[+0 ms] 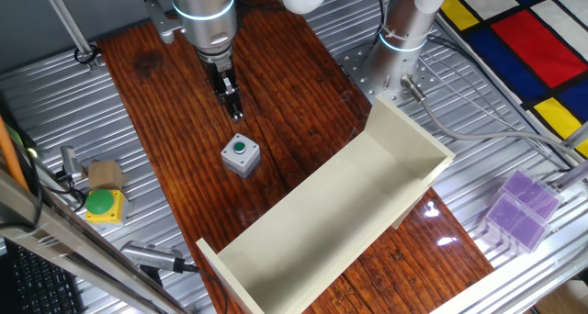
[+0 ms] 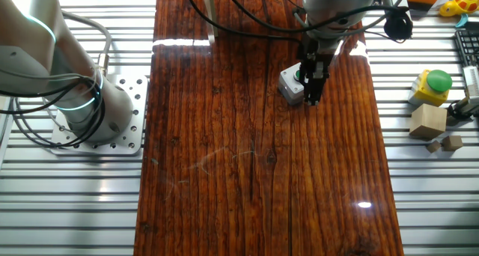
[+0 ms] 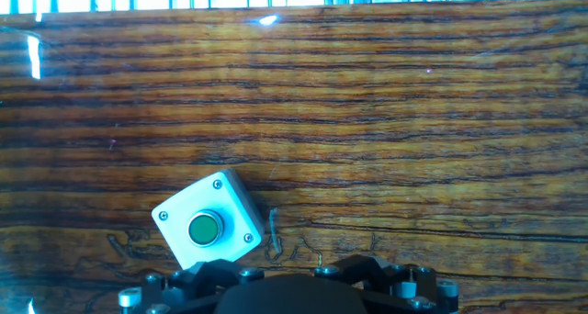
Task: Put the object on the shelf
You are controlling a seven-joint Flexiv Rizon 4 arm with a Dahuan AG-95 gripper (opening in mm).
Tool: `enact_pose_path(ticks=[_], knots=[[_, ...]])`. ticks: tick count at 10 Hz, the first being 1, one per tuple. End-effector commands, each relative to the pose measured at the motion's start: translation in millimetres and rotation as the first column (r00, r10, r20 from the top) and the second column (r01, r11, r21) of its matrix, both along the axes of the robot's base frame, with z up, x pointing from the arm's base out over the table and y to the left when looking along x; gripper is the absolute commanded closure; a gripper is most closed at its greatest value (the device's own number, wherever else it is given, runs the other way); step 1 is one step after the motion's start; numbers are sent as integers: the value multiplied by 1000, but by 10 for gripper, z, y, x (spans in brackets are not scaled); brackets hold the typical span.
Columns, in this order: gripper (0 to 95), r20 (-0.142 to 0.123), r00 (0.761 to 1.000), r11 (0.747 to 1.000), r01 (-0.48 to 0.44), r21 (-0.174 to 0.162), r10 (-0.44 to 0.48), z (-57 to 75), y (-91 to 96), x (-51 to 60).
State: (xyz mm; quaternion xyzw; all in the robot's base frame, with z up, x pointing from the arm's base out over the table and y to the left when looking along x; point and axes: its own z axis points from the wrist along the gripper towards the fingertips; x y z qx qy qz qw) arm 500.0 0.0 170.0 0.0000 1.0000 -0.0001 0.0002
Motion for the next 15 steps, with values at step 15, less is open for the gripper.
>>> enact_pose_path(ticks=[15], knots=[[950,1,957,956,-290,46,290,5,3,-2]])
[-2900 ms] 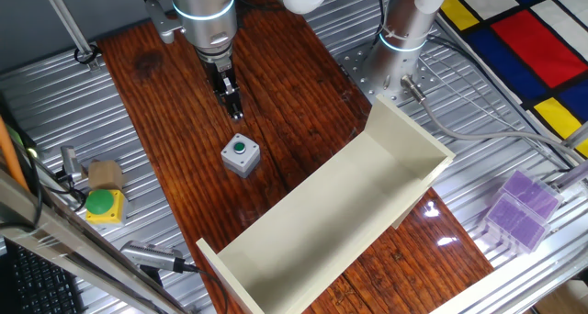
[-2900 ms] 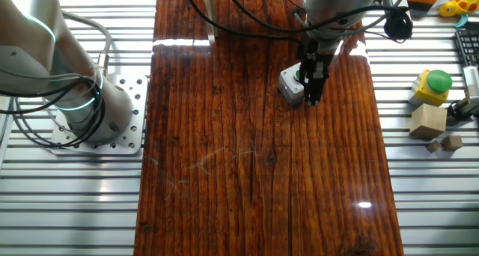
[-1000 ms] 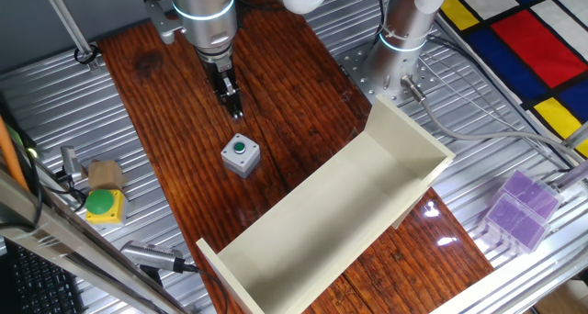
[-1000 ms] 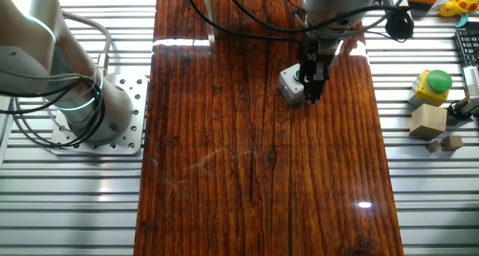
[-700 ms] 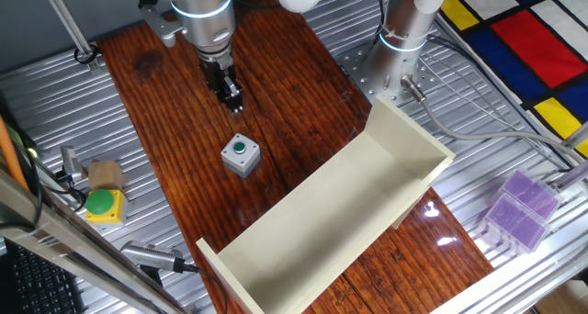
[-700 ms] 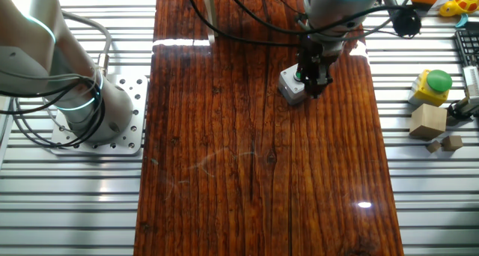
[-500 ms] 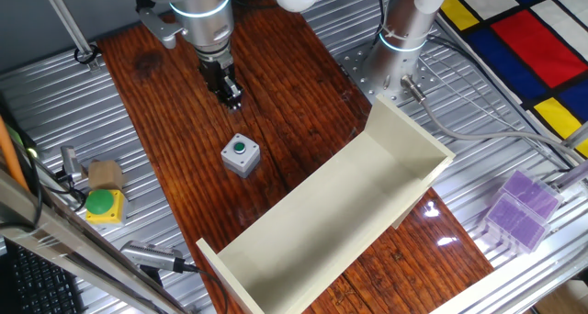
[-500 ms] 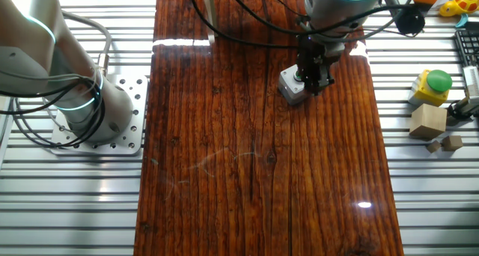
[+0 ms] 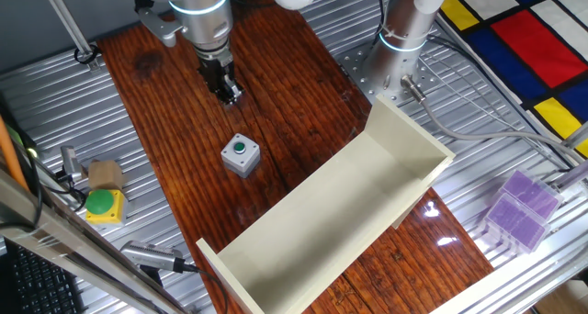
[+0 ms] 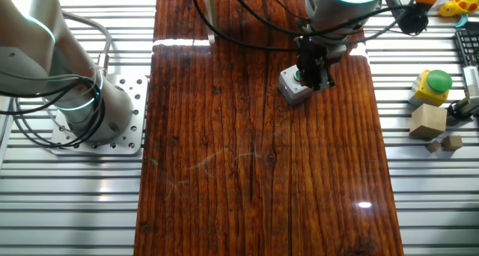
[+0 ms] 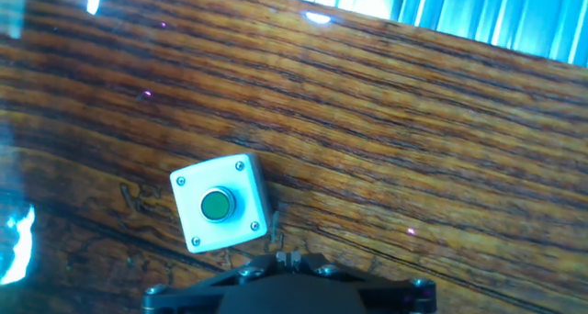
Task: Put the object on the shelf
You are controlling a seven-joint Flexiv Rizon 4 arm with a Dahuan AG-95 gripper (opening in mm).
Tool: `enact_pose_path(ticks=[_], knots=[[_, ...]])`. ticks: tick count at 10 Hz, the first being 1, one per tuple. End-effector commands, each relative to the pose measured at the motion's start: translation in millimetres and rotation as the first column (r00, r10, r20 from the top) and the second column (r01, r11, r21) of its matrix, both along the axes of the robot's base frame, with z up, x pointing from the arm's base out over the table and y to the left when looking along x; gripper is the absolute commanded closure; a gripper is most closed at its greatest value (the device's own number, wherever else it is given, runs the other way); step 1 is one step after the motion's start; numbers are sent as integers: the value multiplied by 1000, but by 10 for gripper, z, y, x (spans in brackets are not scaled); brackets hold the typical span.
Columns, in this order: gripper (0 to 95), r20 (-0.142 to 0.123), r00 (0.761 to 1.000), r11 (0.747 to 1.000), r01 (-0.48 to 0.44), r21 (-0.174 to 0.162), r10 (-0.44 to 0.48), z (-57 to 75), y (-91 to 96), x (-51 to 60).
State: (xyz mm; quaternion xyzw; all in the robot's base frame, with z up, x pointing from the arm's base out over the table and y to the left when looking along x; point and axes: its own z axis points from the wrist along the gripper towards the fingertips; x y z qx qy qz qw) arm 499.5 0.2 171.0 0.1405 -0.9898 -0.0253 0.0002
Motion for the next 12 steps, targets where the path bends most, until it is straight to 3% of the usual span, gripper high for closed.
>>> enact_pose_path(ticks=[1,2,3,4,8,12], knots=[[950,-13,1000,1000,-21,3,21,-15,29,12],[760,-14,999,998,-34,43,35,-34,65,23],[190,-14,999,998,-33,56,34,-89,154,44],[0,-15,1000,998,-24,53,25,-156,255,63],[0,-12,1000,999,-6,39,7,-432,537,104],[0,-3,1000,999,-15,49,16,-671,575,128]])
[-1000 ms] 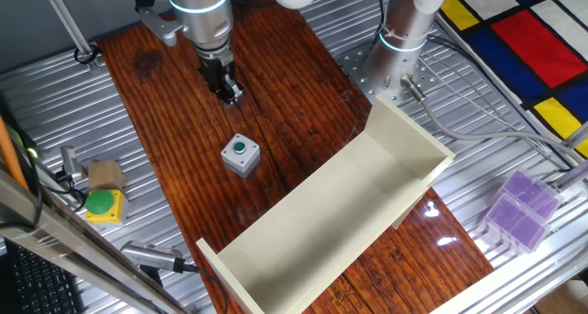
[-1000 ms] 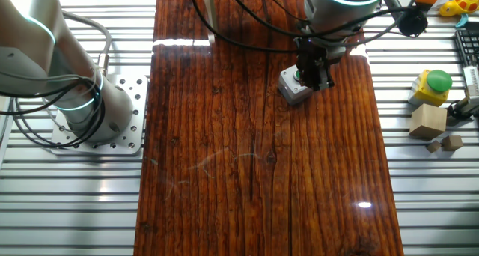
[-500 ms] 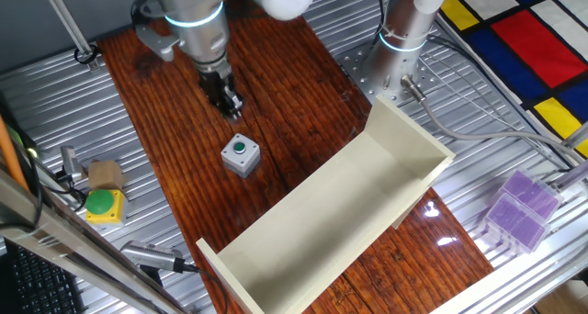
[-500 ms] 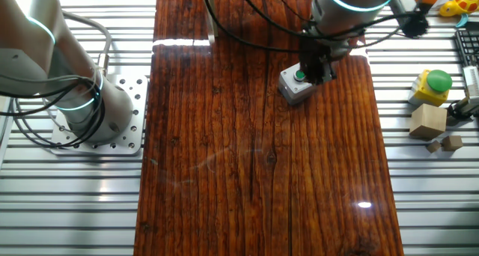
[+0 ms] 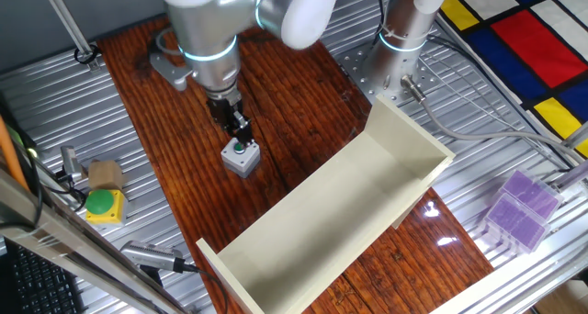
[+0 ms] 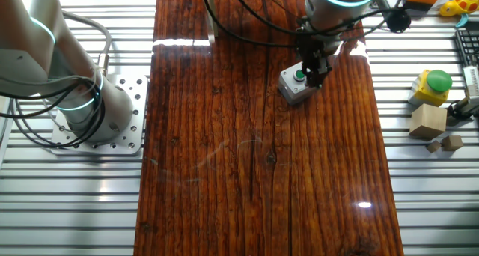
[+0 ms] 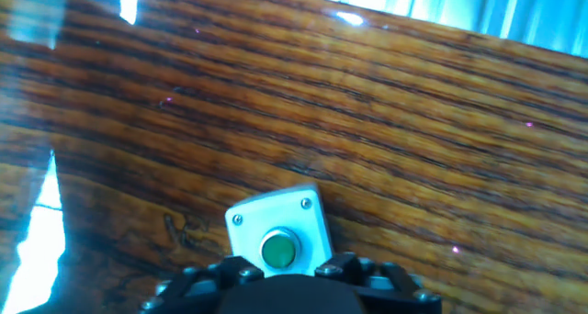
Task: Put the object on the shelf
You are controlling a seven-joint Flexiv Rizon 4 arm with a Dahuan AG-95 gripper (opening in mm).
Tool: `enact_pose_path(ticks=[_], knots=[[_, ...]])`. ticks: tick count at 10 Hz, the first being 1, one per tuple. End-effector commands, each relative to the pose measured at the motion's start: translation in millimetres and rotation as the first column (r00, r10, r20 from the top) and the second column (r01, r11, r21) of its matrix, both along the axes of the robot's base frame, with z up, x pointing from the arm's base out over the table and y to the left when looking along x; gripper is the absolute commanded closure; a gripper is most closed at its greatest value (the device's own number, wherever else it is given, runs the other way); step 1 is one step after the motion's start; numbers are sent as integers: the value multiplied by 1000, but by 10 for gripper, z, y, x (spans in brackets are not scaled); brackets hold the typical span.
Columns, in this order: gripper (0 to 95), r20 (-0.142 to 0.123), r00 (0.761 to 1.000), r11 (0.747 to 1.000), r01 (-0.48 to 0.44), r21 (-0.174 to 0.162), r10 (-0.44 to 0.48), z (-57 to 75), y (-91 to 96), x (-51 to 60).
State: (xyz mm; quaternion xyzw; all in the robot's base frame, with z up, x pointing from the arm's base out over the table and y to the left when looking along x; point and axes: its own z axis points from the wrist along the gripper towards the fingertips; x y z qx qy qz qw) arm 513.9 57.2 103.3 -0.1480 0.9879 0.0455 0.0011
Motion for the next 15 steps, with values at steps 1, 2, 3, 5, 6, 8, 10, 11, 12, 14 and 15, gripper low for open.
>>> enact_pose_path(ticks=[1,2,3,5,6,8,10,11,12,14,15], knots=[[0,1,1000,1000,-3,9,3,-65,15,-13],[0,2,1000,1000,-3,12,3,-114,32,-14],[0,3,1000,1000,-5,11,5,-156,53,-16],[0,6,1000,1000,-14,11,14,-223,60,-17],[0,8,1000,1000,-18,11,18,-278,66,-19],[0,11,1000,1000,-24,10,24,-340,76,-23],[190,18,999,999,-35,8,35,-416,83,-29],[190,22,999,999,-36,7,35,-438,85,-31],[190,27,999,999,-39,5,39,-463,87,-34],[760,29,999,999,-33,1,32,-496,91,-38],[760,28,999,1000,-24,1,24,-503,91,-38]])
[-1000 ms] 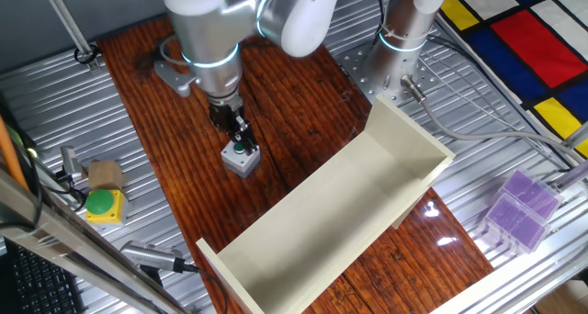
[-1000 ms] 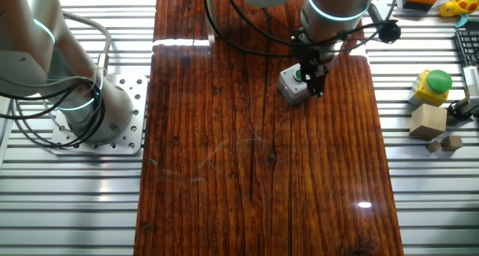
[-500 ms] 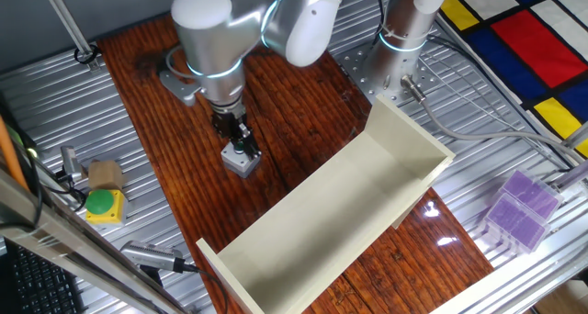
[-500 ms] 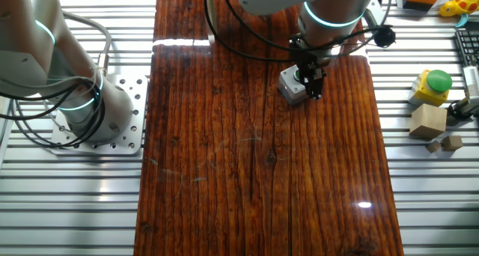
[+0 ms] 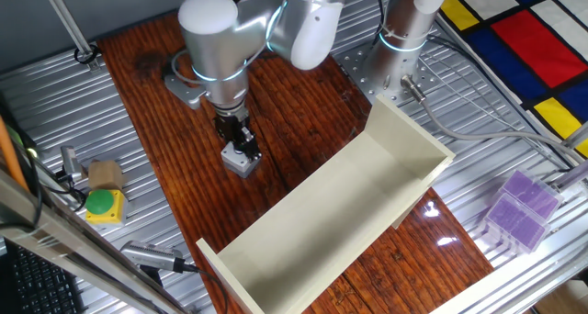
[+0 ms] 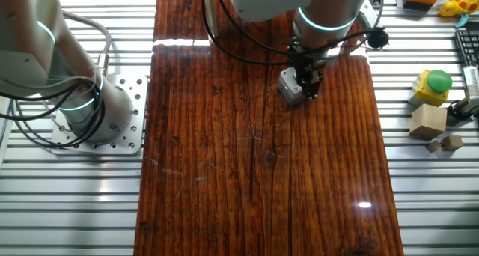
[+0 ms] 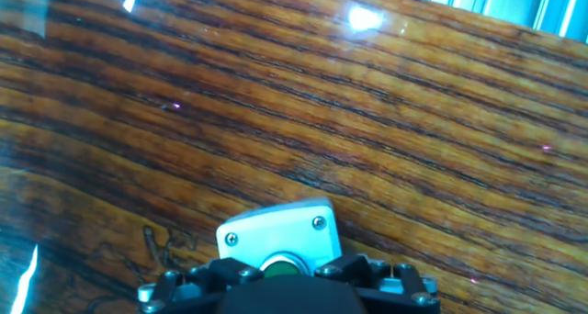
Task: Put the object on the shelf
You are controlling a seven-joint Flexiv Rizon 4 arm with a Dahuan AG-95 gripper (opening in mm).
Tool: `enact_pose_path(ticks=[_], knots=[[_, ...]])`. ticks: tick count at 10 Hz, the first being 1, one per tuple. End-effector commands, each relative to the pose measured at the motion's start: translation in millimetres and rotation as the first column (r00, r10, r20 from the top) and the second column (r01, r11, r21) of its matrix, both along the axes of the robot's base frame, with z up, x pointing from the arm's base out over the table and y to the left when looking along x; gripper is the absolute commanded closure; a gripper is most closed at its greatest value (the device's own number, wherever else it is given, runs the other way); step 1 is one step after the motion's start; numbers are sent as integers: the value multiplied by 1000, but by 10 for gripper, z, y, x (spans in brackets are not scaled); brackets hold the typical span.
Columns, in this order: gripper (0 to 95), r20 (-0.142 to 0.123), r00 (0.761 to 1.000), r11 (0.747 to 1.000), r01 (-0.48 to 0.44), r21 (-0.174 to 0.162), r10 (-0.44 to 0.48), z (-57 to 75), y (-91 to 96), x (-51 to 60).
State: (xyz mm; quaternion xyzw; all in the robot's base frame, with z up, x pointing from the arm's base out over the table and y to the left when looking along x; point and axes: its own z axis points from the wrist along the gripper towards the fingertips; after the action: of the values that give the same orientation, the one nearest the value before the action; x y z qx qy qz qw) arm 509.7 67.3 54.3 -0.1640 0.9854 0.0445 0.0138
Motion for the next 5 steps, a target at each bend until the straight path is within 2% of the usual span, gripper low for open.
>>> enact_pose_path(ticks=[1,3,5], knots=[[950,-3,1000,1000,8,10,-8,-14,-10,3],[950,-14,1000,1000,12,23,-11,-15,-10,3],[950,-32,999,1000,23,18,-22,21,-13,7]])
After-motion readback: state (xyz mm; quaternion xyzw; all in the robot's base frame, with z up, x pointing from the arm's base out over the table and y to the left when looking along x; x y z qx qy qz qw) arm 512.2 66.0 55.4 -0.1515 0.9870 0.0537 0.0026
